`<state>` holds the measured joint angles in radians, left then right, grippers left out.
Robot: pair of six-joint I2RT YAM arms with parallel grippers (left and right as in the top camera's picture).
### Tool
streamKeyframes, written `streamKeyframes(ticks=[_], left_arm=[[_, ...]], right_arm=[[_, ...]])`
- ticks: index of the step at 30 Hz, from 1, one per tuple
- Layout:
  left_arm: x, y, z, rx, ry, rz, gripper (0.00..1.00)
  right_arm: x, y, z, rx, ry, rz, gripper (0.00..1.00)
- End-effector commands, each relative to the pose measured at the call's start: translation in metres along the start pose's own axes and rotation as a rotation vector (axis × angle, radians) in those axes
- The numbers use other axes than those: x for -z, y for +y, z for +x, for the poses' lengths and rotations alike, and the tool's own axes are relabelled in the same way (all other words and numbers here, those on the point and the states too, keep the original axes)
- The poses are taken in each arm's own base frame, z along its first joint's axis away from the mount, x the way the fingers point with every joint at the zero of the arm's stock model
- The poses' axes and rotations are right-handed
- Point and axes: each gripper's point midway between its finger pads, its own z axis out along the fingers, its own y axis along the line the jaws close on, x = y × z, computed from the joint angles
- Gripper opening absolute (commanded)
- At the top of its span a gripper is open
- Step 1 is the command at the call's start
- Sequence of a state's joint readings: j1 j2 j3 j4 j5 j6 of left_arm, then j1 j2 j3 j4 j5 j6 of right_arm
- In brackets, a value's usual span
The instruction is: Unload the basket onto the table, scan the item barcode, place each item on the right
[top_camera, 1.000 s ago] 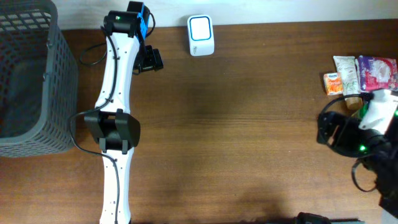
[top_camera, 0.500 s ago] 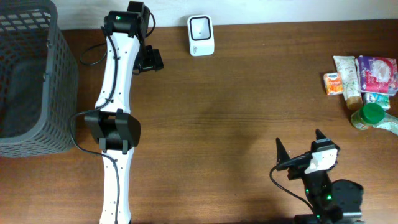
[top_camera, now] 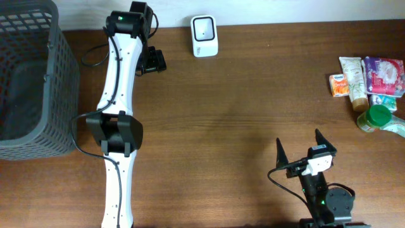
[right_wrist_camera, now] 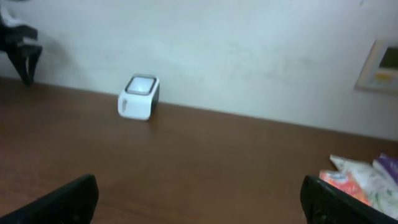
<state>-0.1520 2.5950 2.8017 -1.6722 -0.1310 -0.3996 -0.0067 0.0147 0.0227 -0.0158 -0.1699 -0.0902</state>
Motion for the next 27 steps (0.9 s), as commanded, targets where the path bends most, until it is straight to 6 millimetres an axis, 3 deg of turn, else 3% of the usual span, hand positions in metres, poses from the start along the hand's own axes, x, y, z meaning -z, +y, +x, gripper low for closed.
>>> streamKeyframes(ticks=[1, 7, 27], left_arm=[[0.009, 0.001, -0.001, -0.012, -0.017, 0.001, 0.99], [0.009, 0.001, -0.001, -0.012, -0.017, 0.001, 0.99], [0.009, 0.000, -0.001, -0.013, -0.017, 0.002, 0.99]], right_arm=[[0.000, -0.007, 0.020, -0.017, 0.064, 0.048, 0.99], [0.001, -0.019, 0.023, -0.091, 0.074, 0.120, 0.99], [0.001, -0.019, 0.022, -0.090, 0.072, 0.120, 0.99]])
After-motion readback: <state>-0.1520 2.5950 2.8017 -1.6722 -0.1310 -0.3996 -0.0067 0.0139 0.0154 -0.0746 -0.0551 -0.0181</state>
